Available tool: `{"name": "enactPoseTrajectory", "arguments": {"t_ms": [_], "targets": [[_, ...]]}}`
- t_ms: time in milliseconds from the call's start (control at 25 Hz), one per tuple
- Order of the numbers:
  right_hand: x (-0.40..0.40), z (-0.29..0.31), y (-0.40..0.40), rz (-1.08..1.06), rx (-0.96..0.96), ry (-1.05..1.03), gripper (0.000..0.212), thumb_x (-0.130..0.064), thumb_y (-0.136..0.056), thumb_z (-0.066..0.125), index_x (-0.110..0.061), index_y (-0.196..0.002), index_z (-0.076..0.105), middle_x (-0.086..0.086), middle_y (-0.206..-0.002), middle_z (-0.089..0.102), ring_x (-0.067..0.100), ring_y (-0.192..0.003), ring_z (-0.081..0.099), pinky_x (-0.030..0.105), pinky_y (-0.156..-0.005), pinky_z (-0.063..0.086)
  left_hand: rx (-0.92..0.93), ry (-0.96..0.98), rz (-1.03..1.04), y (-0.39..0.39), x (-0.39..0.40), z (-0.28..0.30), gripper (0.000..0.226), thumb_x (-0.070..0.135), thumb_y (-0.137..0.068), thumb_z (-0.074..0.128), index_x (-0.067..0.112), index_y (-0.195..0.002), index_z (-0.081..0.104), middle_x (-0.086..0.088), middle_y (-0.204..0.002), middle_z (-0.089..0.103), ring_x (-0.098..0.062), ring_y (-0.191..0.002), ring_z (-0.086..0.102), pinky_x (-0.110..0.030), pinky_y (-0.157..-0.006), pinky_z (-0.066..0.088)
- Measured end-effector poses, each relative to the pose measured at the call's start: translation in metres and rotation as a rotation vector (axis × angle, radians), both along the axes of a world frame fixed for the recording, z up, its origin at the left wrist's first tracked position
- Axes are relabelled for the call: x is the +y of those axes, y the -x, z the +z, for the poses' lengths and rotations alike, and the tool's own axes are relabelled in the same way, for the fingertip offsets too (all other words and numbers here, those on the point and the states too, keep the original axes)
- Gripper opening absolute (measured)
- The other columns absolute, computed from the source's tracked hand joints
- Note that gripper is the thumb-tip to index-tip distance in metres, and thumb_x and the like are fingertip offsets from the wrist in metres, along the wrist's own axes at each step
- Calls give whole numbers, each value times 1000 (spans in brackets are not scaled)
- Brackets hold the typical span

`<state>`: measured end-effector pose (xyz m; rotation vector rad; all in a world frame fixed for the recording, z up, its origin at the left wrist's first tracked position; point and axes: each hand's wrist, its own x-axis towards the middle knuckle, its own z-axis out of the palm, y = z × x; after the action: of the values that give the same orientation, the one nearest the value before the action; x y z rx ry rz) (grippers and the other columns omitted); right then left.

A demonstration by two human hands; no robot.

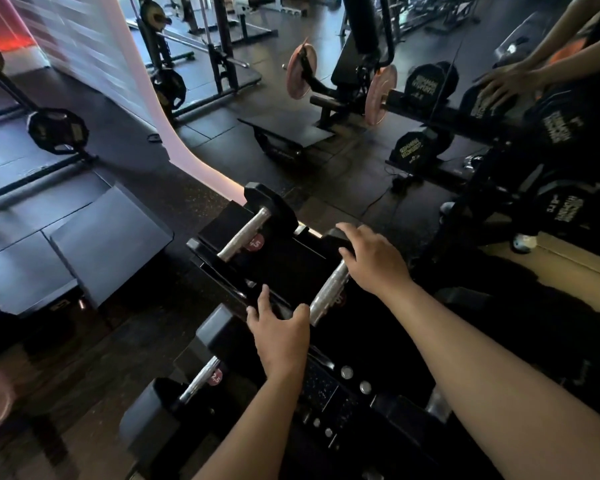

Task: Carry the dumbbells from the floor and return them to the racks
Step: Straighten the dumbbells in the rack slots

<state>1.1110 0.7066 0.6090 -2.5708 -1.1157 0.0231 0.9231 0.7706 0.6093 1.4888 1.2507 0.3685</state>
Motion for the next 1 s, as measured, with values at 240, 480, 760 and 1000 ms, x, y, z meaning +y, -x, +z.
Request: {"name": "enactPoseTrajectory", "arguments": {"t_ms": [240, 480, 760, 1000], "targets": [[5, 0, 0, -8, 17, -94, 47, -29, -94, 60, -26, -139, 49, 8, -112, 68, 32, -101, 66, 41, -84, 50, 4, 49, -51, -1, 5, -4, 34, 26, -90, 59, 24, -123, 50, -7, -122, 44, -14, -76, 58, -33, -61, 54], [-3, 12, -2, 50, 94, 7, 54, -42, -97, 50, -28, -147, 35, 7, -131, 56, 35, -115, 58, 46, -89, 48, 8, 39, 88, -7, -10, -3, 55, 36, -89, 62, 29, -140, 43, -12, -139, 45, -27, -106, 61, -44, -88, 53], [-76, 27, 14, 18, -124, 22, 68, -56, -95, 41, -33, -155, 20, 3, -135, 51, 32, -112, 56, 48, -88, 46, -10, 24, 114, -15, -81, 8, 113, 62, -80, 68, 42, -154, -16, -12, -165, -13, -42, -150, 11, -60, -114, 24], [-159, 28, 25, -24, -188, 52, 65, -56, -96, 40, -30, -154, 28, 2, -129, 55, 30, -107, 56, 49, -91, 45, 58, 0, 16, -2, -154, 12, 117, 62, -79, 69, 41, -154, -18, -13, -165, -13, -42, -150, -1, -65, -115, 17]]}}
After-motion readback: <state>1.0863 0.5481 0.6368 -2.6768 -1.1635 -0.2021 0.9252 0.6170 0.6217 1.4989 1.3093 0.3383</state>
